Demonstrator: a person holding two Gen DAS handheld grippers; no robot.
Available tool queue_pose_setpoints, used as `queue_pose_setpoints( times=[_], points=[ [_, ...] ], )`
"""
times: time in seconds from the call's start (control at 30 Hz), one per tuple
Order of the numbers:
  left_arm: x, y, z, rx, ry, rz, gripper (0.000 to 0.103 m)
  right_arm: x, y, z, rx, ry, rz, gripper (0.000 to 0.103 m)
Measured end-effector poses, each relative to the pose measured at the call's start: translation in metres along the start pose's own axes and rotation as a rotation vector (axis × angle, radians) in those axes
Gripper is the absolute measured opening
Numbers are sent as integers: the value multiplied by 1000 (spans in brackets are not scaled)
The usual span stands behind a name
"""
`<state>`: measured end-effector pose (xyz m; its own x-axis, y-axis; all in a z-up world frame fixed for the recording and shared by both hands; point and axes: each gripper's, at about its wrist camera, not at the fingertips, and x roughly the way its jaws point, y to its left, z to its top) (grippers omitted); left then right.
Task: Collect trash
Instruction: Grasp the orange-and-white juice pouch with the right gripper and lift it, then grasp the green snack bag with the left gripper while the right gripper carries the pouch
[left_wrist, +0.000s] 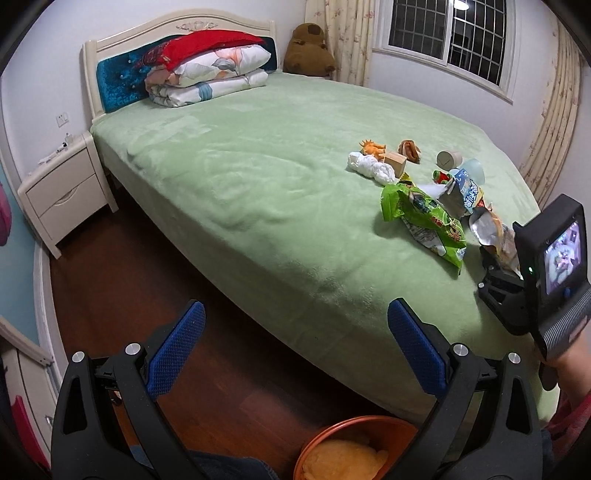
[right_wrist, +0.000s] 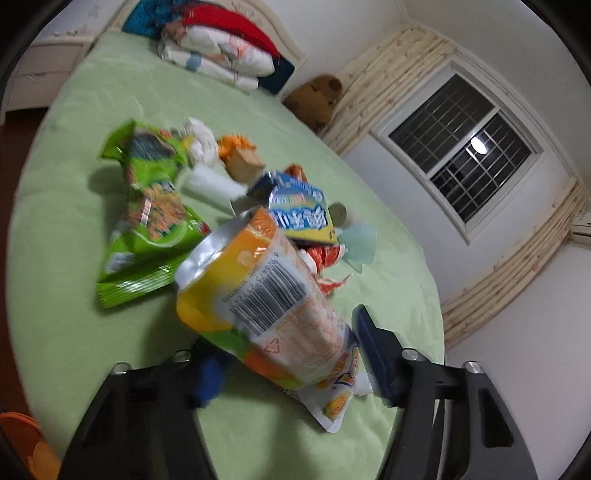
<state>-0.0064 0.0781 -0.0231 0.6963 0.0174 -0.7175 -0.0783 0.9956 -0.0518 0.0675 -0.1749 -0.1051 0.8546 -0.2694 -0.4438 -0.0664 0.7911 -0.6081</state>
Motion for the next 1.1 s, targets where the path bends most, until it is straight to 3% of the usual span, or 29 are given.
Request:
queue_pose_setpoints(
  times=[0.37, 0.6, 0.77, 0.97, 1.1],
  points=[
    [7, -8, 1, 1, -12, -37, 97, -40, -26, 1, 118, -51, 66, 52],
    [29, -26, 5, -11, 43, -126, 97, -95, -63, -6, 245, -145, 127, 52],
    [53, -42, 19, -67, 106, -271, 97, -131, -92, -16, 358, -190, 177, 52],
    [86, -67, 45, -190, 199, -467, 97, -153, -108, -29, 399, -208, 190, 52],
    [104, -79, 65, -265, 230, -503, 97, -160, -113, -37, 422, -216, 184, 52]
  ],
)
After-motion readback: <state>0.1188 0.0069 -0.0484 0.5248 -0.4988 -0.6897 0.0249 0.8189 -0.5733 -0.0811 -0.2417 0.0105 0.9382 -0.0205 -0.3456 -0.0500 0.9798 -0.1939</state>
